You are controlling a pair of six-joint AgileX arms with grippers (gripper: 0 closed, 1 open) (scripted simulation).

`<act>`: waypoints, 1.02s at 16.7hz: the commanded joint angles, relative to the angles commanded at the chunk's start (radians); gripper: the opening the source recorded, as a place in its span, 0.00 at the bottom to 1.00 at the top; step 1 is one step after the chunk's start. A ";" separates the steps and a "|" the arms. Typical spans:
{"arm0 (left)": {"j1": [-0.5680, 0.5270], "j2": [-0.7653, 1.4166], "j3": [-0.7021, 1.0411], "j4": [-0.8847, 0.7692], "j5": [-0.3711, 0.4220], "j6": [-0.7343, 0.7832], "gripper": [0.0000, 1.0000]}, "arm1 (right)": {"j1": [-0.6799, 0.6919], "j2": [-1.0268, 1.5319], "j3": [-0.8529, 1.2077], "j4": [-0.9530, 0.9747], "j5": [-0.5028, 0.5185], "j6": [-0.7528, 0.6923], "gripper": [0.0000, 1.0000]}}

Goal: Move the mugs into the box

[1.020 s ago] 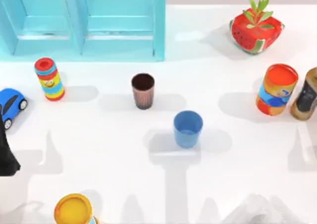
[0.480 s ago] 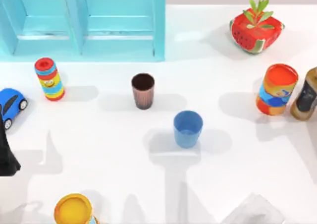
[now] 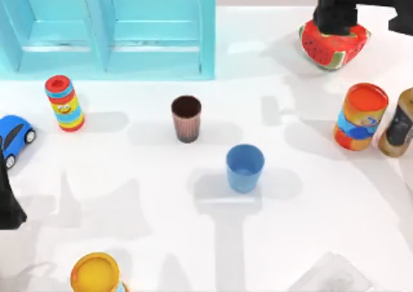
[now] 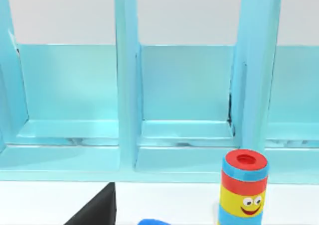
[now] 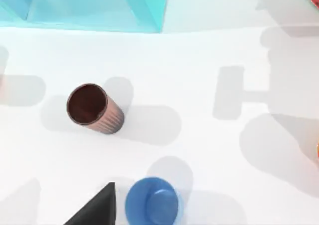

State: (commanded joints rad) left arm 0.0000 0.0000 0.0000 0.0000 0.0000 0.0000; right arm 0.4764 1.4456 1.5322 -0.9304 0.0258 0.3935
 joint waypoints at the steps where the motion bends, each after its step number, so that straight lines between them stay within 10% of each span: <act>1: 0.000 0.000 0.000 0.000 0.000 0.000 1.00 | 0.026 0.104 0.111 -0.064 0.009 0.027 1.00; 17: 0.000 0.000 0.000 0.000 0.000 0.000 1.00 | 0.261 1.272 1.497 -0.728 0.182 0.342 1.00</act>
State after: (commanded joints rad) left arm 0.0000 0.0000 0.0000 0.0000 0.0000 0.0000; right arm 0.7374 2.7178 3.0294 -1.6584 0.2080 0.7359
